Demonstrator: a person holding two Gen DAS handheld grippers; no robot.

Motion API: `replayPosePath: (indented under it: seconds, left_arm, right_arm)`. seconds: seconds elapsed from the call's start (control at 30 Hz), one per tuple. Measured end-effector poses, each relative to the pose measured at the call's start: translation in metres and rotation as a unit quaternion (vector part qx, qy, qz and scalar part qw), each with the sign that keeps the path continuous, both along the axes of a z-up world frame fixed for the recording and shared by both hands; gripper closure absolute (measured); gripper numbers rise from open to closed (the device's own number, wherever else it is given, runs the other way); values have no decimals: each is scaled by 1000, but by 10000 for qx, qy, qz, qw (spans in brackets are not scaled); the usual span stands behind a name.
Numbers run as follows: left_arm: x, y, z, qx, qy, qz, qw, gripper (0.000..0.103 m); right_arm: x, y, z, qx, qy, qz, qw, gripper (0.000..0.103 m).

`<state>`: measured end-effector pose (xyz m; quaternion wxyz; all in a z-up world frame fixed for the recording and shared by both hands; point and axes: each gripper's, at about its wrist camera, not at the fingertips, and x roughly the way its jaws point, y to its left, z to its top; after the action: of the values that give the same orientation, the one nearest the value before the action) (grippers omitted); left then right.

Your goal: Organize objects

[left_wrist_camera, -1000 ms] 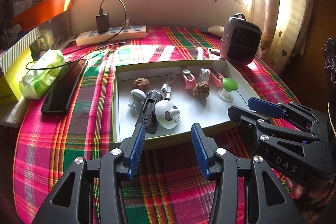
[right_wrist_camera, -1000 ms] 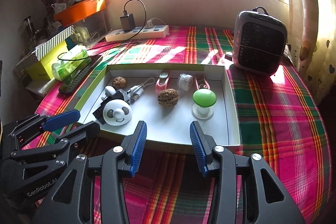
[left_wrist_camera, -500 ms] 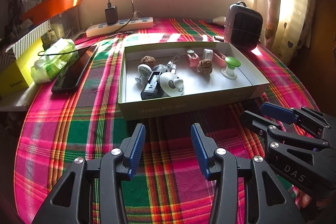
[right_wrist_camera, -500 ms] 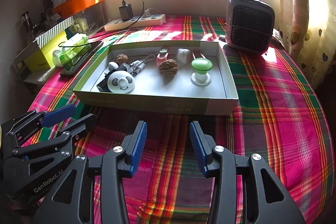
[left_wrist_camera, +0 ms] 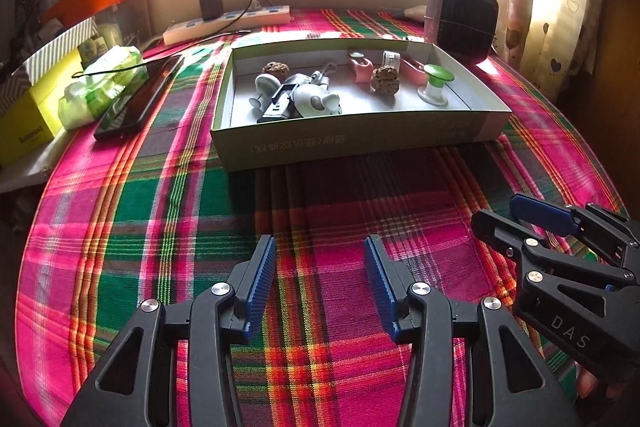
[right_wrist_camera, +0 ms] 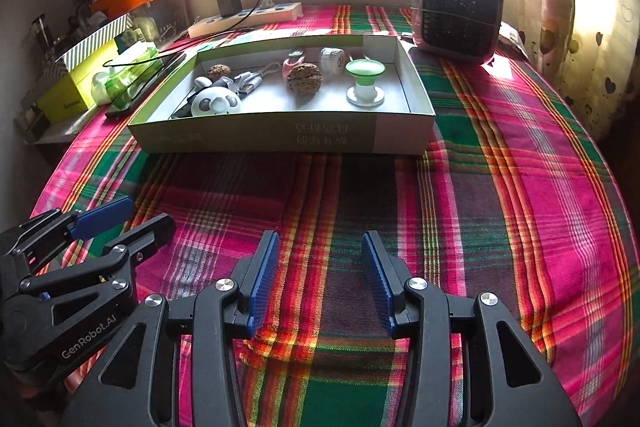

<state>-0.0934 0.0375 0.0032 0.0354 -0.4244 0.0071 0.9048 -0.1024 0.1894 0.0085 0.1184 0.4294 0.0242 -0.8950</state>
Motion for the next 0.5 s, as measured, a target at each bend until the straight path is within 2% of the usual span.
replayPosePath:
  seconds: [0.07, 0.13, 0.3, 0.43, 0.5]
  left_arm:
    - [1, 2, -1, -30, 5, 63, 10000, 59]
    - [1, 2, -1, -35, 11, 127, 9999, 59]
    - [1, 3, -1, -72, 6, 139, 9999, 59]
    - [0, 3, -1, -95, 4, 145, 9998, 58]
    - [1, 3, -1, -89, 4, 146, 9999, 58]
  right_arm:
    - [1, 0, -1, 34, 14, 27, 10000, 58]
    - [3, -1, -1, 77, 32, 35, 10000, 53]
    - [3, -2, -2, 189, 40, 4, 9998, 51]
    - [2, 0, -3, 233, 15, -114, 9997, 41]
    - [2, 1, -3, 202, 12, -113, 9997, 41]
